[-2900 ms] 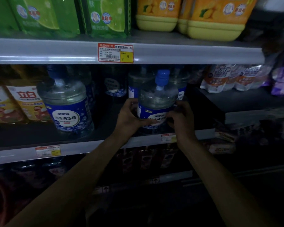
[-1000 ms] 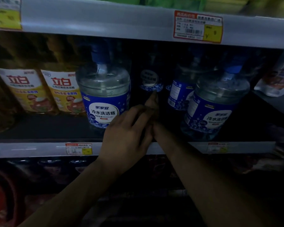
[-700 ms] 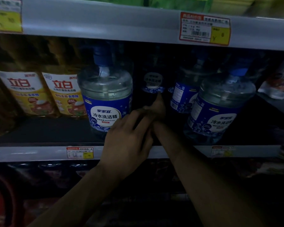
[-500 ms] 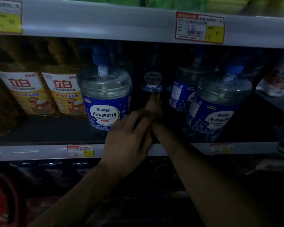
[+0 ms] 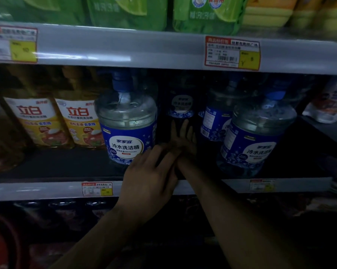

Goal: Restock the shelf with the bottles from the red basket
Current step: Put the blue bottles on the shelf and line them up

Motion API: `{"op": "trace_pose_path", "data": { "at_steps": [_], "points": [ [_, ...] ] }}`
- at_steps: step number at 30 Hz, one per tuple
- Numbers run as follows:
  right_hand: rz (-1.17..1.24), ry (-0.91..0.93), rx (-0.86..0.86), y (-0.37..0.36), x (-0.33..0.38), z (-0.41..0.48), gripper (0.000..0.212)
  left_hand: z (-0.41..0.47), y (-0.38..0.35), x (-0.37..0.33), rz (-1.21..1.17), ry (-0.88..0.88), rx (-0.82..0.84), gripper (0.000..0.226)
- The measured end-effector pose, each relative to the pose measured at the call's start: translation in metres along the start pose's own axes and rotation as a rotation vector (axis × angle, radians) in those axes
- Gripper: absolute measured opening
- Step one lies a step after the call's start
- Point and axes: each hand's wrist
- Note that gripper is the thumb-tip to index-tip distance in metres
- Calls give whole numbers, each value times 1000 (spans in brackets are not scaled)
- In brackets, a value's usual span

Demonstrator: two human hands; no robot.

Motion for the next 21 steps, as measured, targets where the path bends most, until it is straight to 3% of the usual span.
{"op": "trace_pose_path", "data": {
  "at_steps": [3,5,8,13,21],
  "points": [
    [255,33,64,-7,-12,-13,81,-3,1,1,9,2,13,41],
    [187,58,101,-12,-15,-10,64,-5,2,1,16,6,14,41],
    [2,31,95,-5,-7,3,81,-7,4,3,23,12,2,42],
    [-41,15,-82,9,4,3,78,-15,8,9,51,-23,13,37],
    [-10,18,-94,11,6,5,78,-21,13,10,80,3,41,42]
  ]
}}
Point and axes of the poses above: each hand's wrist, its own z-axis towards the middle knuckle, its own y-axis out of the back of the hand, x = y × z, and after that the axes turned 14 degrees about -z, right-handed
